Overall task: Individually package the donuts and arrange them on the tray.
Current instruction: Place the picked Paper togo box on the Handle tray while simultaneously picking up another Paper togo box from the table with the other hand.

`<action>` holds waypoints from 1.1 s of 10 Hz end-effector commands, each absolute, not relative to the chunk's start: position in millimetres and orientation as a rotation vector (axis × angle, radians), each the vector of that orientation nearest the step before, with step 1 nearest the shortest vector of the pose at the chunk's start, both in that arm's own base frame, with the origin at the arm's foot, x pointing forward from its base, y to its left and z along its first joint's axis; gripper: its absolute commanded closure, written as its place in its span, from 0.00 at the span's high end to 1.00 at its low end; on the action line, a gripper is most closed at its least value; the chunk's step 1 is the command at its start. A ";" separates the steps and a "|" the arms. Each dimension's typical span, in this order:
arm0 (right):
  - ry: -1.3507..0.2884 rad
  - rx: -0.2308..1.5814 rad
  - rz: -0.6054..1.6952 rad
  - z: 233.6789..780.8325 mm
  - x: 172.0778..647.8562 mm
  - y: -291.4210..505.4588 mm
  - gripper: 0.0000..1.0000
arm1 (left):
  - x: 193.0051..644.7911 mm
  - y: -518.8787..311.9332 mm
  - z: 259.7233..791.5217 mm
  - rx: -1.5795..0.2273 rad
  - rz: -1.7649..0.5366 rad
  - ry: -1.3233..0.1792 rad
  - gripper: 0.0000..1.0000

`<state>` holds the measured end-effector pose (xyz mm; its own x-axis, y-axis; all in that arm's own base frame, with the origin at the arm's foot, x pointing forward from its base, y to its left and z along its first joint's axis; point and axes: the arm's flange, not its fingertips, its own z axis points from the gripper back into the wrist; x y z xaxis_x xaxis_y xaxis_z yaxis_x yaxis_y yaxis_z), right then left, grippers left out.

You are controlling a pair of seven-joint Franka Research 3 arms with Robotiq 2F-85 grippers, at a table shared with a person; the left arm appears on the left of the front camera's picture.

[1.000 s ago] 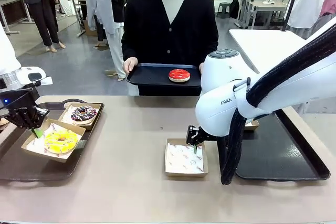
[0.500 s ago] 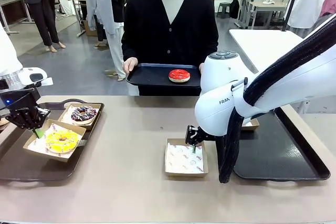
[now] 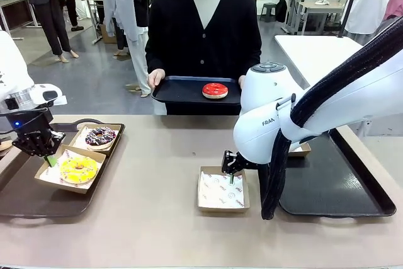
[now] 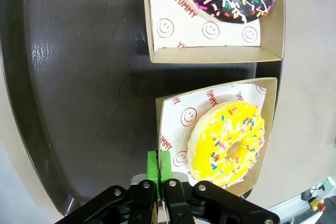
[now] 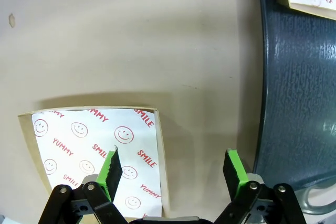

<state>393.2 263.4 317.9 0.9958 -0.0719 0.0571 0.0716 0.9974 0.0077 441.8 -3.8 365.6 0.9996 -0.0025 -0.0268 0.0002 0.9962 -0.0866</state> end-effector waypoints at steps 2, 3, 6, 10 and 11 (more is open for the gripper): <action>-0.050 0.052 -0.060 316.0 397.0 266.0 1.00 | 446.5 -6.5 364.9 -0.041 0.010 0.010 0.01; -0.047 0.056 -0.061 315.9 397.7 265.7 1.00 | 446.2 -7.6 363.7 -0.035 0.007 0.012 0.01; -0.036 0.072 -0.043 315.0 399.3 265.6 1.00 | 445.8 -8.9 363.0 -0.033 0.002 0.012 0.01; -0.030 0.082 -0.033 314.1 399.4 265.7 0.00 | 444.3 -9.3 362.7 -0.046 -0.004 0.015 0.60; -0.029 0.084 -0.034 313.9 399.1 265.7 0.24 | 443.5 -9.2 362.6 -0.049 -0.006 0.016 1.00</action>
